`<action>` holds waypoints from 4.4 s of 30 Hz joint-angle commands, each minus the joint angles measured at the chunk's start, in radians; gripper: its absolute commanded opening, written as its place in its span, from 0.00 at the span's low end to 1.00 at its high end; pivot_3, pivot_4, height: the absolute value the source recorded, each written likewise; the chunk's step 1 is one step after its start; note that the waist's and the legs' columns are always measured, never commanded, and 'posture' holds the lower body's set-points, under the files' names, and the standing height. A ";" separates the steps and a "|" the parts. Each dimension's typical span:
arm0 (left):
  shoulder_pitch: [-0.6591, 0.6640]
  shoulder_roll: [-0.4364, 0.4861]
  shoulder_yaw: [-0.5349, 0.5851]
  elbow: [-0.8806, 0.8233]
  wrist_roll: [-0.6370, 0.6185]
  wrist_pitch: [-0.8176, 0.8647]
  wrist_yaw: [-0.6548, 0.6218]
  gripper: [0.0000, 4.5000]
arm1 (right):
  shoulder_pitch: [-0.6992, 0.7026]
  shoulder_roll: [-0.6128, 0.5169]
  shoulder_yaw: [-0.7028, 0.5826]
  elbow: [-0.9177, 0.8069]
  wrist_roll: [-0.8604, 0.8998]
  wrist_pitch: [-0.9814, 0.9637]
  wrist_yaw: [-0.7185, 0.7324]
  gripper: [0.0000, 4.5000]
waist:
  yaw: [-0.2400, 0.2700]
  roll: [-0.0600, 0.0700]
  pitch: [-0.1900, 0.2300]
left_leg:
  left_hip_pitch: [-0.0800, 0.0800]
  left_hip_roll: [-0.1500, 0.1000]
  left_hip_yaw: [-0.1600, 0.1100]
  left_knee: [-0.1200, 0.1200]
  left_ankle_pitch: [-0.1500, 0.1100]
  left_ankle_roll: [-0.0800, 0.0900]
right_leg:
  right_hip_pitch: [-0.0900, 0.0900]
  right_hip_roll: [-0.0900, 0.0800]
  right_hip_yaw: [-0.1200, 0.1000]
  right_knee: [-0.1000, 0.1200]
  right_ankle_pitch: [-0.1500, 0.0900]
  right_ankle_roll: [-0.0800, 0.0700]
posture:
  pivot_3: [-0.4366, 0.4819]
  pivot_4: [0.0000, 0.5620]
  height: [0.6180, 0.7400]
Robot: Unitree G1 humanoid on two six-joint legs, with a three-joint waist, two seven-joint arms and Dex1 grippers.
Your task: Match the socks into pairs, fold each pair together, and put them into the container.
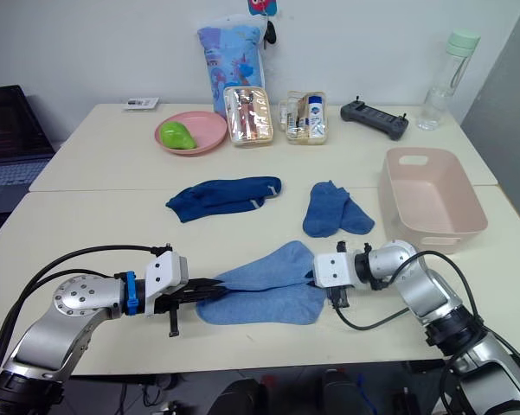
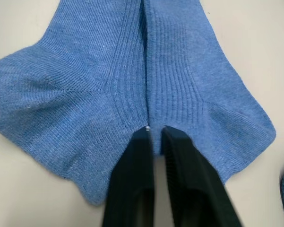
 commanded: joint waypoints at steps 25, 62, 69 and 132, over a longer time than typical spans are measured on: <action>0.018 0.006 0.034 -0.020 -0.024 -0.010 -0.006 0.00 | -0.040 -0.050 -0.024 0.096 -0.037 -0.209 -0.031 0.43 | 0.000 0.000 0.000 | 0.000 0.000 0.000 0.000 0.000 0.000 | 0.000 0.000 0.000 0.000 0.000 0.000 | 0.48 0.27 1.00; -0.042 -0.007 0.061 0.001 -0.076 0.015 -0.004 0.00 | -0.121 -0.003 -0.081 0.009 0.111 -0.003 0.048 0.00 | 0.000 0.000 0.000 | 0.000 0.000 0.000 0.000 0.000 0.000 | 0.000 0.000 0.000 0.000 0.000 0.000 | 0.48 0.27 1.00; -0.029 -0.012 0.047 -0.009 -0.066 0.013 -0.009 0.00 | -0.087 -0.013 -0.058 -0.059 0.112 0.097 0.073 0.00 | 0.000 0.000 0.000 | 0.000 0.000 0.000 0.000 0.000 0.000 | 0.000 0.000 0.000 0.000 0.000 0.000 | 0.48 0.27 1.00; -0.019 -0.006 0.063 -0.043 -0.072 0.033 -0.004 0.00 | -0.149 0.059 -0.074 0.144 0.101 -0.096 0.076 0.00 | -0.001 0.000 0.000 | 0.000 0.000 0.000 0.000 0.000 0.000 | 0.000 0.000 0.000 0.000 0.000 0.000 | 0.48 0.27 1.00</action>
